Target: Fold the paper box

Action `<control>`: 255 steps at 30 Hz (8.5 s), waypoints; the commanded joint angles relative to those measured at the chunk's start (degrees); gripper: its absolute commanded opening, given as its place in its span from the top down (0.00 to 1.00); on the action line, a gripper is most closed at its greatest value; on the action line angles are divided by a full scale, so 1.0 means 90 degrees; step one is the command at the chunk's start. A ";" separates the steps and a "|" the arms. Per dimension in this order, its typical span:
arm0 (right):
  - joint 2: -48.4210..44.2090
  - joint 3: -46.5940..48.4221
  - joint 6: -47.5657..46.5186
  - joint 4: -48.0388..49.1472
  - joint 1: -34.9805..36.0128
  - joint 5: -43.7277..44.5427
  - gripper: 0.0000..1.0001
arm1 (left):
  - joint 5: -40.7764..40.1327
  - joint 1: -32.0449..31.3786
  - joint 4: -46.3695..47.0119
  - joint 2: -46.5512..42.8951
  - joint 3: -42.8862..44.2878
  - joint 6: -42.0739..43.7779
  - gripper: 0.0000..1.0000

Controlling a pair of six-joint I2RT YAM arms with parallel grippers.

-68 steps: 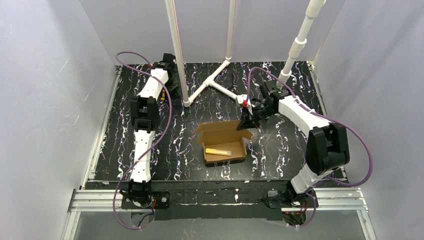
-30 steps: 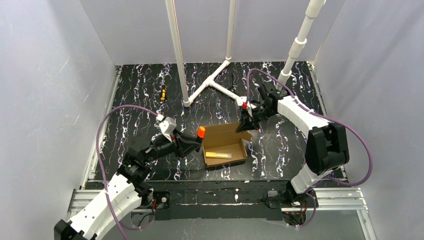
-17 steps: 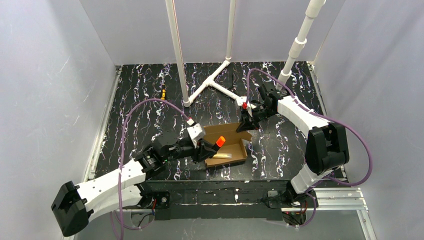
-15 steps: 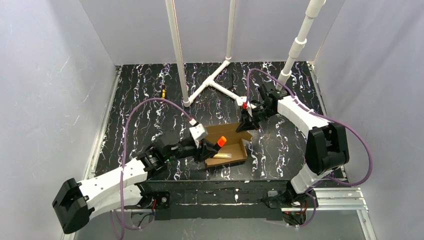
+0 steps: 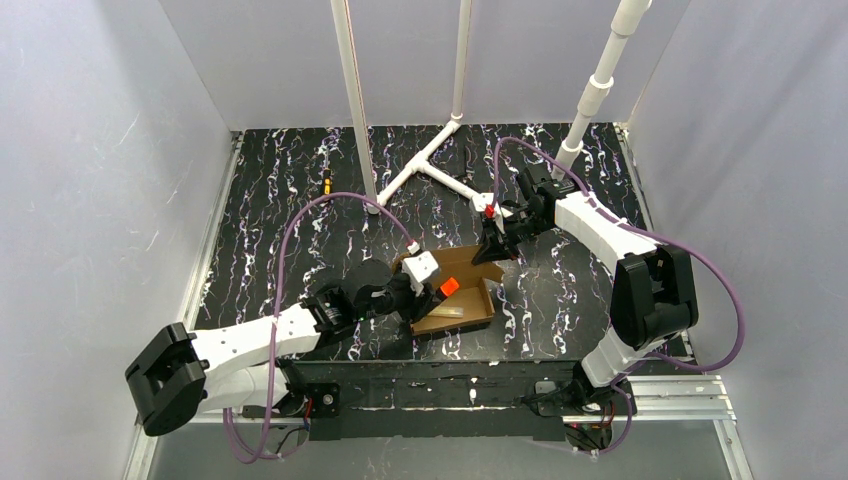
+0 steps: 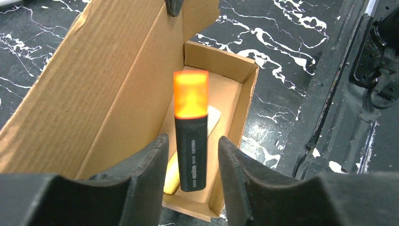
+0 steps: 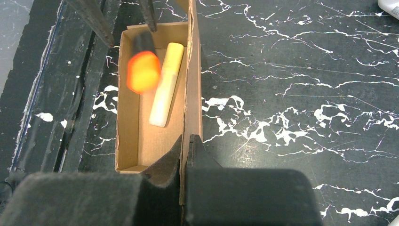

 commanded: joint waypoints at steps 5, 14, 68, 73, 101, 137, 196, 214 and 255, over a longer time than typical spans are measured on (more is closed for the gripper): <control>0.0161 -0.0079 -0.0067 -0.0265 0.0043 0.0048 0.99 | -0.0558 -0.0034 0.0028 -0.0815 -0.0023 -0.0452 0.40; 0.0143 -0.0079 -0.0072 -0.0261 0.0043 0.0067 0.99 | -0.1359 0.0410 -0.0652 -0.2693 -0.0546 -0.2263 0.26; 0.0293 -0.0053 -0.0224 -0.0436 0.0189 0.0007 0.99 | 0.3173 0.3307 0.4175 0.0905 -0.1828 -0.3655 0.58; 0.0293 -0.0005 -0.0277 -0.0490 0.0189 0.0074 0.99 | 0.2916 0.3307 0.4347 0.0474 -0.2140 -0.3271 0.51; 0.0538 0.0193 -0.1734 -0.1624 0.0253 -0.0323 0.98 | 0.4100 0.3148 0.5661 0.1128 -0.2336 -0.2706 0.42; -0.0958 0.0110 0.0919 0.0020 -0.0692 0.0346 0.24 | 0.3053 0.3035 0.4487 0.0155 -0.2384 -0.1138 1.00; -0.0926 -0.1935 0.2773 0.3763 0.0616 0.1502 0.81 | 0.2688 0.3007 0.3383 -0.1444 -0.2467 -0.1715 0.46; -0.1209 -0.1868 0.2166 0.3338 0.0618 0.1411 0.83 | 0.2433 0.3003 0.0380 -0.1851 -0.0597 -0.2381 0.42; -0.1107 -0.1560 -0.0583 0.0861 0.0766 0.1519 0.82 | 0.3477 0.2862 -0.0686 -0.0996 -0.0328 -0.2555 0.70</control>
